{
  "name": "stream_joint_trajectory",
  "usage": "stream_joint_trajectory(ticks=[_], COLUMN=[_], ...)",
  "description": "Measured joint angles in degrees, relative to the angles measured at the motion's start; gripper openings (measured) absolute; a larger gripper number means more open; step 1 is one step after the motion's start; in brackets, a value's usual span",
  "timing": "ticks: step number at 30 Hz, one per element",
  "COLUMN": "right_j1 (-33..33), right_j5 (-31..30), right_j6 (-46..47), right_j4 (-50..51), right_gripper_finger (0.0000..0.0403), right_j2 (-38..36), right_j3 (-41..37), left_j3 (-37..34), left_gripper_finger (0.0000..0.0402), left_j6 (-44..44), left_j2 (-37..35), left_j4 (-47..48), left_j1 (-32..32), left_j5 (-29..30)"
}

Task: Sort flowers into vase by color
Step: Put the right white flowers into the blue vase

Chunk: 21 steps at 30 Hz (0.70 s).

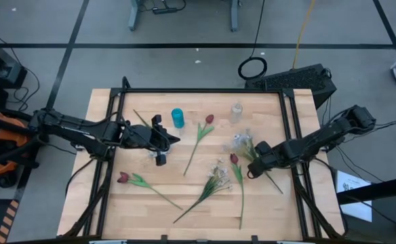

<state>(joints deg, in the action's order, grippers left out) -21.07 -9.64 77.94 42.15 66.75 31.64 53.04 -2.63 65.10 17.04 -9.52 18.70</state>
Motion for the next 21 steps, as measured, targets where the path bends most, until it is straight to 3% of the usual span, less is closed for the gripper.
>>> stream_joint_trajectory(ticks=[13,21], right_j1=[-2.4,-2.8], right_j5=[-8.5,-15.1], right_j6=[-7.1,-16.7], right_j4=[-1.0,-6.5], right_gripper_finger=[0.0000,0.0000], right_j2=[-4.7,-6.6], right_j3=[7.6,12.3], left_j3=[0.0,0.0], left_gripper_finger=[0.0012,0.0012], left_j6=[-0.1,0.0], left_j2=[0.0,0.0], left_j4=[-0.3,-1.9], left_j1=[0.0,0.0], left_j5=[0.0,0.0])
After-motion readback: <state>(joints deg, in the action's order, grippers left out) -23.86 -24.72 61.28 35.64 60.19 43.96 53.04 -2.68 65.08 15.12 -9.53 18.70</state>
